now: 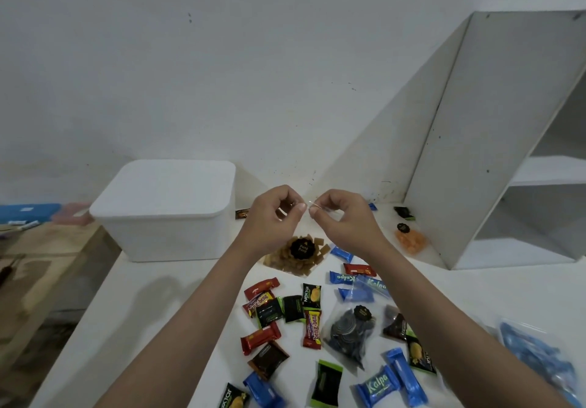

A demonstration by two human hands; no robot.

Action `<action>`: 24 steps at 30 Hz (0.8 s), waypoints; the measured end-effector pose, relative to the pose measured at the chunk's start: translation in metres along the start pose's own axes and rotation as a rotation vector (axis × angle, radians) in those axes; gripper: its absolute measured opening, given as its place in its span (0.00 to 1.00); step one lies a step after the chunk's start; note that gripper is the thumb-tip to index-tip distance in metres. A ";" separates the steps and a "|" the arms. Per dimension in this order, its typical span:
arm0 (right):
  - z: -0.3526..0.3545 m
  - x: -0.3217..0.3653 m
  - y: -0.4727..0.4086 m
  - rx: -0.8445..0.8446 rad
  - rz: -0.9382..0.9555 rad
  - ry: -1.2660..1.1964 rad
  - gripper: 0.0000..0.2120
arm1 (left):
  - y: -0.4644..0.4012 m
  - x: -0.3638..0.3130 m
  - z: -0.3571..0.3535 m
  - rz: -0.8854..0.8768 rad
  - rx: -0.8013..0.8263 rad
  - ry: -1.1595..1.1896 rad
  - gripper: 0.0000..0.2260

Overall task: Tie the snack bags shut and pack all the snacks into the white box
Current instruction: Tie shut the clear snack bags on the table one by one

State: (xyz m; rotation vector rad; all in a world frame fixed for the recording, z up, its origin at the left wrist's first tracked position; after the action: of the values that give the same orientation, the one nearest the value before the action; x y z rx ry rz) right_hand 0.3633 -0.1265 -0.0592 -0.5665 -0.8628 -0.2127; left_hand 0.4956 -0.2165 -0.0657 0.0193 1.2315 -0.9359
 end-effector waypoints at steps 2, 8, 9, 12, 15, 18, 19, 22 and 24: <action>0.000 0.001 -0.001 0.017 -0.008 0.007 0.05 | 0.001 0.001 0.000 0.008 -0.010 0.023 0.08; 0.008 0.000 -0.006 0.099 -0.039 -0.040 0.03 | 0.001 0.005 0.009 0.090 -0.056 0.134 0.07; 0.010 -0.001 -0.007 0.109 -0.049 -0.049 0.03 | 0.000 0.006 0.011 0.104 -0.063 0.145 0.07; 0.012 -0.004 -0.009 0.121 -0.058 -0.049 0.05 | -0.004 0.005 0.013 0.140 -0.020 0.141 0.06; 0.010 -0.006 -0.013 0.111 -0.046 -0.045 0.05 | -0.010 0.004 0.014 0.186 0.046 0.147 0.05; 0.007 -0.008 -0.017 0.121 -0.030 -0.038 0.05 | -0.015 0.006 0.015 0.190 0.098 0.099 0.03; 0.006 -0.008 -0.017 0.123 -0.023 -0.036 0.05 | -0.016 0.008 0.014 0.186 0.112 0.081 0.02; 0.003 -0.007 -0.017 0.128 -0.016 -0.038 0.06 | -0.014 0.010 0.010 0.186 0.112 0.059 0.01; 0.002 -0.006 -0.016 0.135 -0.021 -0.043 0.07 | -0.012 0.011 0.009 0.194 0.093 0.052 0.01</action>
State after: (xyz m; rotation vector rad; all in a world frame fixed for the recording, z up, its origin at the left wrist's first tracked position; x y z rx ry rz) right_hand 0.3517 -0.1384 -0.0567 -0.4370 -0.9178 -0.1605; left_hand 0.4952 -0.2350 -0.0656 0.2340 1.2093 -0.8263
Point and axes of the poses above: each hand's wrist, its own y-axis away from the middle knuckle, its own z-axis out of the back of the hand, x = y × z, the point moved 1 cm from there along -y, towards the middle knuckle, and after that the axes turned 1 degree about y, right-handed, at the moved point
